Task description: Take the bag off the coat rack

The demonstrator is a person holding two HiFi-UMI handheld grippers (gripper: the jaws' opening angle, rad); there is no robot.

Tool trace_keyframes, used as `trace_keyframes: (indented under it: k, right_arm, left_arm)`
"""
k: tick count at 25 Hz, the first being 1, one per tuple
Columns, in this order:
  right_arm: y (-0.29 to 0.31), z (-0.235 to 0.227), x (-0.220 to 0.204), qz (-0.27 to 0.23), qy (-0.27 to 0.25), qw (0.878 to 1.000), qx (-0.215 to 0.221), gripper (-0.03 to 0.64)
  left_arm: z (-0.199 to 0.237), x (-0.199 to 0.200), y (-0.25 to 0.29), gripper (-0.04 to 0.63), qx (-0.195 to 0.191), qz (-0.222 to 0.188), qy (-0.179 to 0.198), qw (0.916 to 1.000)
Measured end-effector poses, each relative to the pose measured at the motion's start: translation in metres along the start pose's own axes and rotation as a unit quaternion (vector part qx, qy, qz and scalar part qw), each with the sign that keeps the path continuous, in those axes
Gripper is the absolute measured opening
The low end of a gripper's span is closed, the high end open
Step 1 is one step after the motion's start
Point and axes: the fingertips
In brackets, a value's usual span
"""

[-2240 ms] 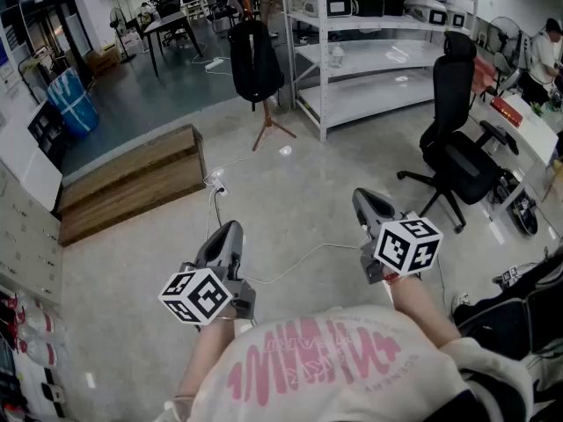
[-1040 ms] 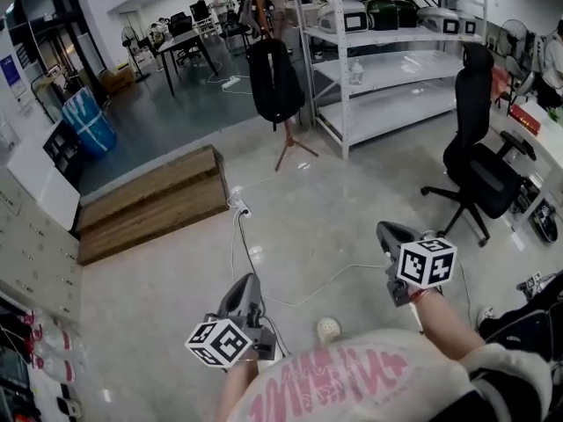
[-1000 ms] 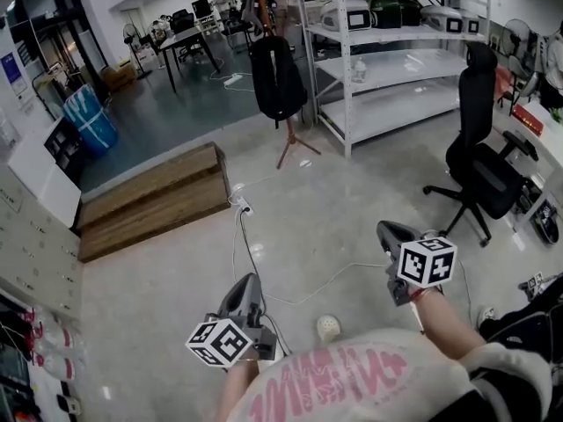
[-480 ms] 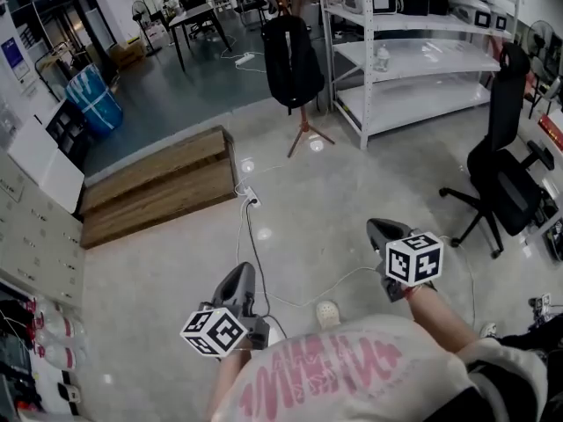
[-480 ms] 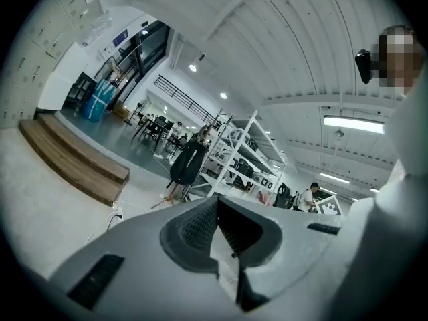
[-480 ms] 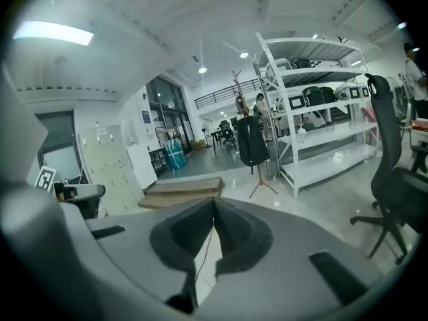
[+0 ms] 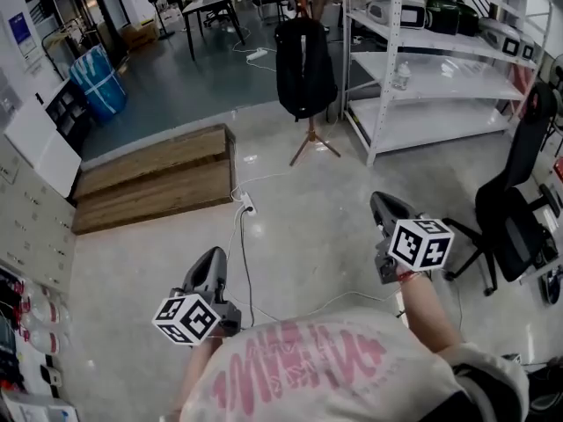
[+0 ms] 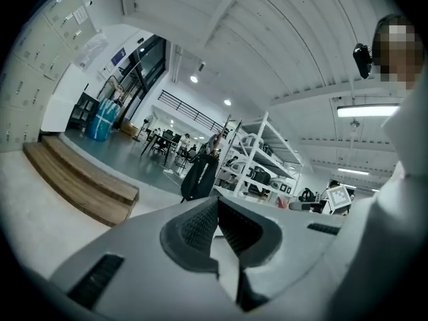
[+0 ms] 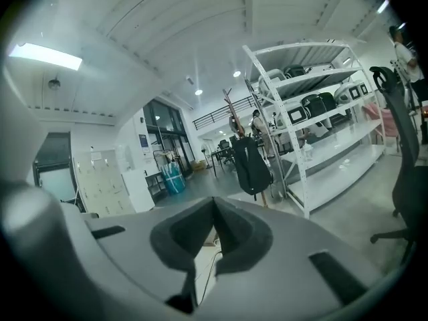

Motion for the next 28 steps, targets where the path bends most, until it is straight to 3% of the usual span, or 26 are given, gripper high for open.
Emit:
trace_keyframes:
  k: [9, 15, 22, 28]
  right_arm:
    - [0.043, -0.020, -0.037, 0.040, 0.041, 0.998, 0.001, 0.006]
    - [0.044, -0.013, -0.058, 0.053, 0.056, 0.997, -0.006, 0.006]
    - [0.046, -0.055, -0.082, 0.062, 0.081, 0.993, -0.066, 0.006]
    - [0.096, -0.056, -0.078, 0.075, 0.074, 0.991, -0.077, 0.006]
  left_arm:
    - [0.012, 0.017, 0.039, 0.003, 0.010, -0.024, 0.003, 0.9997]
    - [0.021, 0.014, 0.060, 0.003, -0.006, 0.008, 0.003, 0.9999]
    - [0.038, -0.013, 0.109, 0.003, -0.027, 0.027, -0.016, 0.9991]
    - [0.074, -0.018, 0.159, 0.003, -0.034, 0.043, -0.036, 0.9978]
Point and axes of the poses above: the fingertips, and each gripper's own axes: y forward along the fingers, z to its left, x out of its top, and after that the axes turned 6 degrees about -z, right-handed
